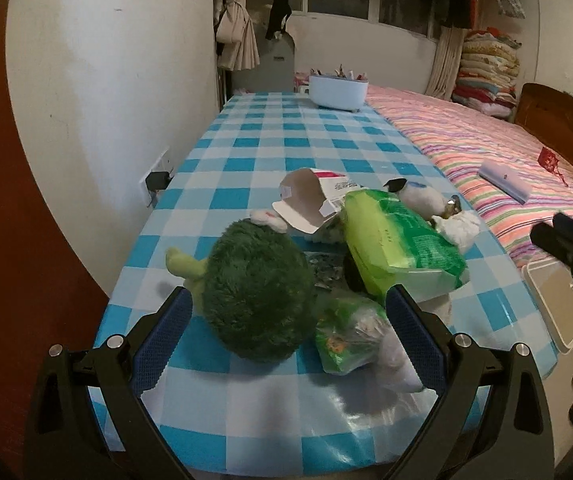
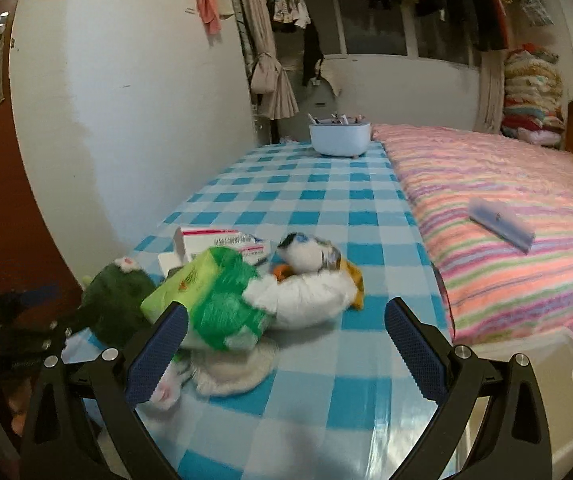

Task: Collect trash
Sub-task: 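Grasp the white crumpled tissue with the right tool while the left tool approaches the green plush toy, then close the left tool on the green fuzzy plush toy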

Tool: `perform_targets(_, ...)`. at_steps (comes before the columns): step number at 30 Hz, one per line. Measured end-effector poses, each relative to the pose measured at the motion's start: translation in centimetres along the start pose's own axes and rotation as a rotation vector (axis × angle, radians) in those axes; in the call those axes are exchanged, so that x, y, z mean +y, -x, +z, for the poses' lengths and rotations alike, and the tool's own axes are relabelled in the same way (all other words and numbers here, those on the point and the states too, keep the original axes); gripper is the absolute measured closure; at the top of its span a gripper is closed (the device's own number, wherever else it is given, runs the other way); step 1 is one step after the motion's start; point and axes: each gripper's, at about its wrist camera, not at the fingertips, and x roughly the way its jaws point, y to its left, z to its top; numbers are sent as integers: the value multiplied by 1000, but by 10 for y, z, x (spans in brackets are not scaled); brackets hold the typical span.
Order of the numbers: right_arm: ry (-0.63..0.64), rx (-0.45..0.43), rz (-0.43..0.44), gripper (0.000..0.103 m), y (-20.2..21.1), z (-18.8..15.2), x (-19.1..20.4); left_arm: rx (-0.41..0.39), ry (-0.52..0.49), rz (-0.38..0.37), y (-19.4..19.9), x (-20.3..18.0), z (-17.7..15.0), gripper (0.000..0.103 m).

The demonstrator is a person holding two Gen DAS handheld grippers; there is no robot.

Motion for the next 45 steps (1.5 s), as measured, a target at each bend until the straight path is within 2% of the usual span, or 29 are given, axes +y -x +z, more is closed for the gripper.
perform_targets(5, -151, 121, 51, 7, -39, 3, -29, 25, 7, -15, -13, 1, 1, 7)
perform_targets(9, -206, 166, 53, 8, -65, 2, -37, 45, -7, -8, -23, -1, 1, 7)
perform_targets(13, -206, 198, 50, 16, -84, 1, -35, 61, -3, -6, -32, 0, 0, 7)
perform_targets(15, -200, 214, 62, 29, -90, -1, -34, 69, 3, -5, -36, 1, 0, 7)
perform_targets(17, -200, 237, 86, 51, -97, -3, -32, 74, 7, -2, -39, 2, 0, 7)
perform_targets(19, -200, 254, 92, 67, -102, -5, -32, 76, 9, 1, -41, 3, 0, 7)
perform_targets(25, -165, 205, 105, 91, -92, -9, -31, 82, -1, 7, -46, 4, -1, 7)
perform_targets(32, -127, 57, 104, 92, -46, 1, -27, 100, 37, -16, -53, 18, -4, 7)
perform_targets(37, -124, 29, 126, 92, -27, -3, -21, 97, 58, -7, -56, 22, 1, 10)
perform_targets(40, -131, 27, 145, 92, -21, -6, -20, 99, 64, 25, -59, 25, 4, 25)
perform_targets(42, -128, 17, 148, 92, -16, -7, -19, 106, 65, 21, -62, 26, 6, 27)
perform_targets(45, -116, 3, 154, 92, -7, -8, -14, 97, 79, 21, -62, 27, 7, 37)
